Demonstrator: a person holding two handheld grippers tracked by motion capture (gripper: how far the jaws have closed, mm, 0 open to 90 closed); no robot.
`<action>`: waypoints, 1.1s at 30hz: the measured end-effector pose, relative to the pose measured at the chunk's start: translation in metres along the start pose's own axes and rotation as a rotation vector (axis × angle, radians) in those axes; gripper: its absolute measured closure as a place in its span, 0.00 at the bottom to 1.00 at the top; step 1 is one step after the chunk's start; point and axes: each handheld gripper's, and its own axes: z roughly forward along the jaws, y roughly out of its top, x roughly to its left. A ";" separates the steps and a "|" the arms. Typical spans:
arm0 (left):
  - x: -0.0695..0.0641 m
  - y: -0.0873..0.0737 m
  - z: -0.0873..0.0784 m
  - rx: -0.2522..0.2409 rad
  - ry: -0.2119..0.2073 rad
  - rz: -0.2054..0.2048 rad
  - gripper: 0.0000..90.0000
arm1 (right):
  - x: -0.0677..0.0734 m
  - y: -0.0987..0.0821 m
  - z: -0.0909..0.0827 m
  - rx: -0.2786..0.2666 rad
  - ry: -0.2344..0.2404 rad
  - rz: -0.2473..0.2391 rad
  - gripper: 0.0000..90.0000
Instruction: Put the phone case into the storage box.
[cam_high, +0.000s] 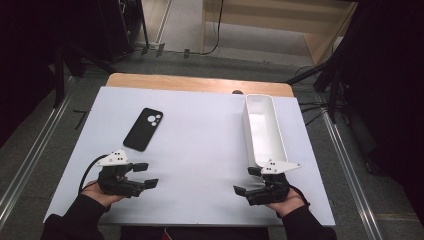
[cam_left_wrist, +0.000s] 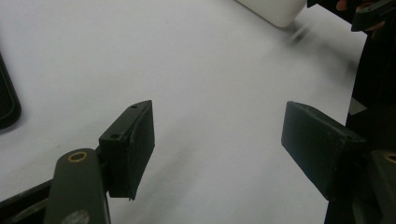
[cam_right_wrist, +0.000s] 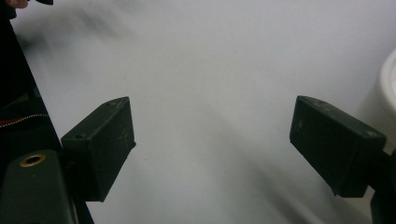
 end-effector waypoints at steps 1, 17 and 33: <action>0.000 0.000 0.000 0.002 0.001 0.001 0.28 | 0.000 0.000 0.000 0.000 0.000 0.000 0.14; 0.000 0.000 -0.002 0.003 0.008 0.003 0.28 | 0.002 0.001 0.000 0.001 0.001 -0.009 0.14; 0.000 0.000 -0.001 0.008 0.012 -0.022 0.28 | 0.002 0.001 0.000 0.003 0.003 -0.007 0.14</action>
